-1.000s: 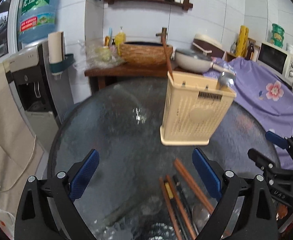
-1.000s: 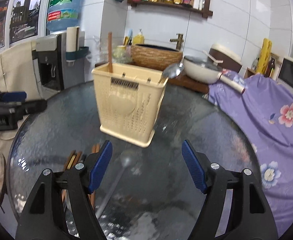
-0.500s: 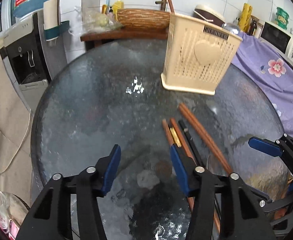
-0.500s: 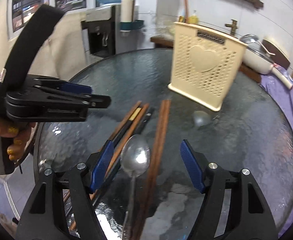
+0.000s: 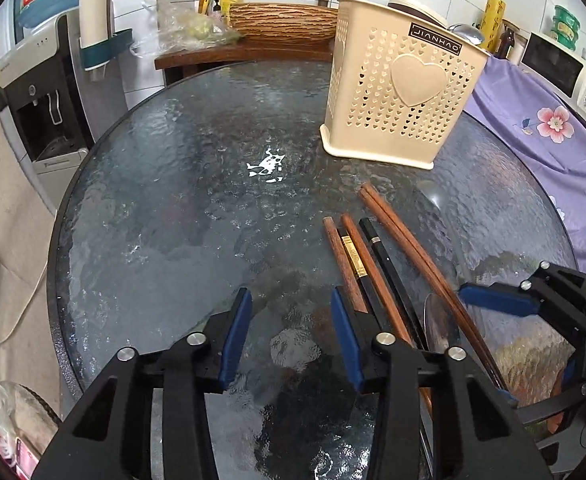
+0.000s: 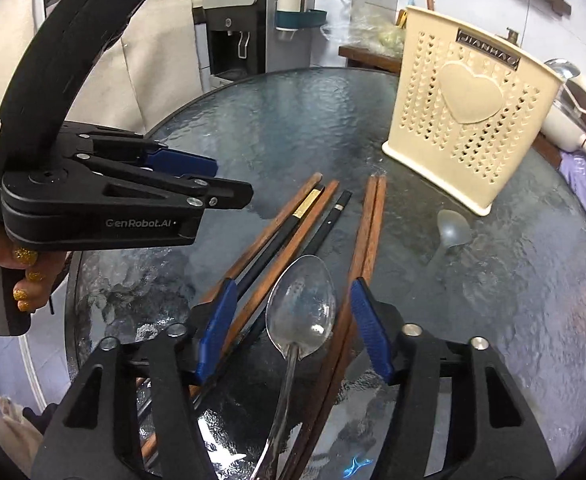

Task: Organize utensils
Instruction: 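Move the right tool to the silver spoon while the left tool approaches the chopsticks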

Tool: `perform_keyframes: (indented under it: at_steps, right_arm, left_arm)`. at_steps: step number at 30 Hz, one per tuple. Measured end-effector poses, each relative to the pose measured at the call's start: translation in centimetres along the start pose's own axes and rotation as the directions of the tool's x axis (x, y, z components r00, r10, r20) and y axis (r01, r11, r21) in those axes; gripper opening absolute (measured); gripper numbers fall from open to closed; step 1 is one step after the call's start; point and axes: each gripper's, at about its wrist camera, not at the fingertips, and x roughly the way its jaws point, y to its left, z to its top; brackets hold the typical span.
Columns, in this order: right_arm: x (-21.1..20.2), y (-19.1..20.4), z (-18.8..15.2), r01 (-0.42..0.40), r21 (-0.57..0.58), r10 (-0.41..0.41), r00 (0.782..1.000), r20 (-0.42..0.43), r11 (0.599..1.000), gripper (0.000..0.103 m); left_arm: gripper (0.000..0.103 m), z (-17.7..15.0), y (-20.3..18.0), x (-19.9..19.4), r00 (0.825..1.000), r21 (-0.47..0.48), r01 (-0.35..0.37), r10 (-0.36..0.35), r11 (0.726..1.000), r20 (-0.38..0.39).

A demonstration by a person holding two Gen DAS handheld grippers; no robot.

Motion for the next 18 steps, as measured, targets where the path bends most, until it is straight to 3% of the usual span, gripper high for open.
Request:
perform_keyframes:
  at_steps: [10, 18]
  right_arm:
    - [1.4, -0.4, 0.5, -0.035, -0.003, 0.035, 0.999, -0.036, 0.999, 0.053]
    - [1.9, -0.6, 0.9, -0.041, -0.007, 0.040, 0.998, -0.055, 0.999, 0.043]
  left_arm:
    - [0.028, 1.0, -0.2, 0.9, 0.999, -0.005, 0.035, -0.035, 0.999, -0.020]
    - [0.023, 1.4, -0.6, 1.4, 0.999, -0.005, 0.041, -0.041, 0.999, -0.025]
